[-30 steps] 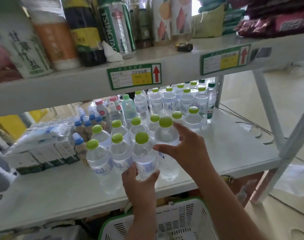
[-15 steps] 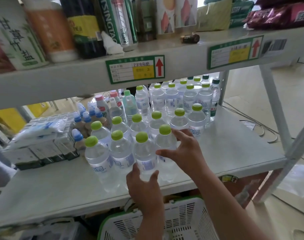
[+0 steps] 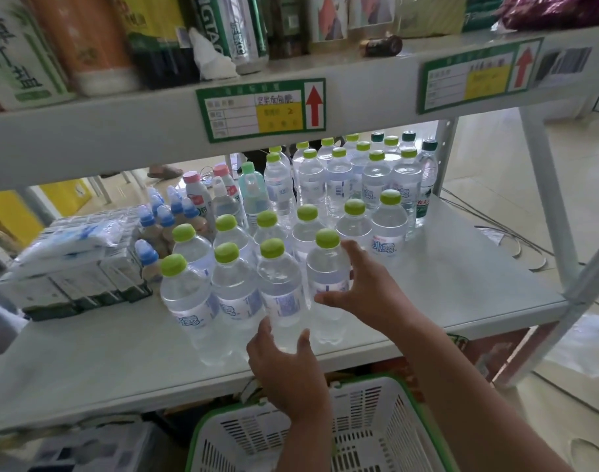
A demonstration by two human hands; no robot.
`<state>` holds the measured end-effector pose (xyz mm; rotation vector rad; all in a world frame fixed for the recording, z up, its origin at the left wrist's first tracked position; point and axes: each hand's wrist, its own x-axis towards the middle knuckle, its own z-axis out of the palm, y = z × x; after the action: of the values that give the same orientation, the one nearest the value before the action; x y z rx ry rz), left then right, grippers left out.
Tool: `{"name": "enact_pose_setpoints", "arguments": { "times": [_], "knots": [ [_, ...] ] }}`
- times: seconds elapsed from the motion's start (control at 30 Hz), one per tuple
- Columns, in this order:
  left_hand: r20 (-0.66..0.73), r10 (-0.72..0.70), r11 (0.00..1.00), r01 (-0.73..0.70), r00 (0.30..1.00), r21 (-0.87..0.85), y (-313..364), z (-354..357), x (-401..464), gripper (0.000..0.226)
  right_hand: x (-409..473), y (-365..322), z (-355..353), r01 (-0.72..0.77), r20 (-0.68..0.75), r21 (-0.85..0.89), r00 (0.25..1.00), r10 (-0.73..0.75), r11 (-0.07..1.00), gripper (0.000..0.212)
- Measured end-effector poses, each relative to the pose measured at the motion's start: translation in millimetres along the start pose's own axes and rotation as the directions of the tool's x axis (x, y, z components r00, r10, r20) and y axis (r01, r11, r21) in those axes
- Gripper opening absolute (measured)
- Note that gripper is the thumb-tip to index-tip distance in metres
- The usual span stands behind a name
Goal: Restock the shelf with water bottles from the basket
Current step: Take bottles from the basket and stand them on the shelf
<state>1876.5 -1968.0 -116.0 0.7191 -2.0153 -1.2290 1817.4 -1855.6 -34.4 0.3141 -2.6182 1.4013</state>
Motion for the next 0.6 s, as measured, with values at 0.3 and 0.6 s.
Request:
{"name": "enact_pose_setpoints", "arguments": {
  "times": [0.3, 0.6],
  "knots": [
    [0.019, 0.035, 0.999, -0.035, 0.999, -0.011, -9, 3, 5, 0.063, -6, 1, 8, -0.059, 0.005, 0.113, 0.998, 0.059, 0.992, 0.063],
    [0.061, 0.05, 0.999, -0.051, 0.997, 0.006, -13, 0, 7, 0.061, -4, 1, 15, -0.066, -0.025, 0.121, 0.997, 0.07, 0.99, 0.055]
  ]
}}
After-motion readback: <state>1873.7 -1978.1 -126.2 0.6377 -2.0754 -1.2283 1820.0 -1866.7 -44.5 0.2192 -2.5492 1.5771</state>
